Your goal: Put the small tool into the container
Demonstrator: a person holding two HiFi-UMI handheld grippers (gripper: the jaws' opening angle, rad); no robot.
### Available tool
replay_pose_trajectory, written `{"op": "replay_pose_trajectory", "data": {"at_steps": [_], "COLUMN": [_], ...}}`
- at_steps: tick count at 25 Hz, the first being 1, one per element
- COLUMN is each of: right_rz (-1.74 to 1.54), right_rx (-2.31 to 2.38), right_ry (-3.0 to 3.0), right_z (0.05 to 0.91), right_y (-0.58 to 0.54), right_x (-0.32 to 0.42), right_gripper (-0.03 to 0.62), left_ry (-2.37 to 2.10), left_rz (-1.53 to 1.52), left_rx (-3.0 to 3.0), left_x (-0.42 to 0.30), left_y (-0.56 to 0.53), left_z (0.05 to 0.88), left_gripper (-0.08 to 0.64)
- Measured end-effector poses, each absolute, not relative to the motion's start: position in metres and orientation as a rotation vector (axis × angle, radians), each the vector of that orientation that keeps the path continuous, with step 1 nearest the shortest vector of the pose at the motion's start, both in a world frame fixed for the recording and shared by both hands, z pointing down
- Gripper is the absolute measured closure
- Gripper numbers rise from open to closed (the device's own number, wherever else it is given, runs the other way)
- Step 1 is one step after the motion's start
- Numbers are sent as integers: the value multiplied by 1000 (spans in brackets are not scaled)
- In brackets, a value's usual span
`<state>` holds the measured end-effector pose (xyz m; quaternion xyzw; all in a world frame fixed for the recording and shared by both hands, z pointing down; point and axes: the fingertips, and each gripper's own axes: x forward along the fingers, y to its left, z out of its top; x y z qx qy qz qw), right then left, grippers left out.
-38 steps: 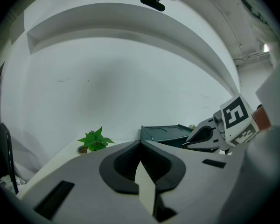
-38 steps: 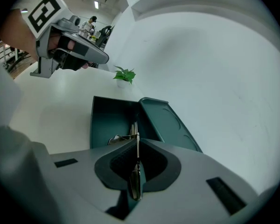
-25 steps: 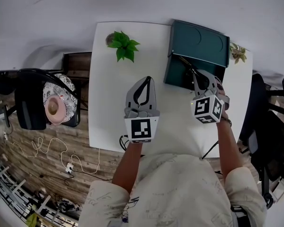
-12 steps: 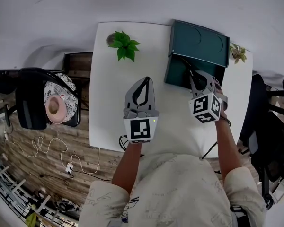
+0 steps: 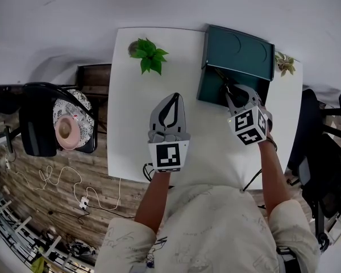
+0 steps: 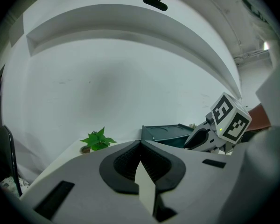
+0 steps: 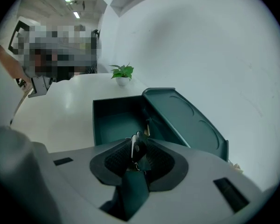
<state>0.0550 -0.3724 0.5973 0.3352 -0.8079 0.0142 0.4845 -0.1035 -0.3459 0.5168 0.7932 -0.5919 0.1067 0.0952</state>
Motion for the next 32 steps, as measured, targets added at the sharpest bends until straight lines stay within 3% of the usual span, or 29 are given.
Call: {"op": "replay_pose_trajectory", "data": {"at_steps": [32], "right_rz": [187], "right_rx": [809], "right_ry": [-2046], "right_z": [579], "right_y": [-354], "right_x": [55], "right_gripper": [472], "left_ry": [-1781], "left_rz": [347], "left_rx": [2391], "left_x": [-96], "left_y": [-323], "left_z": [495], "left_gripper": [554]}}
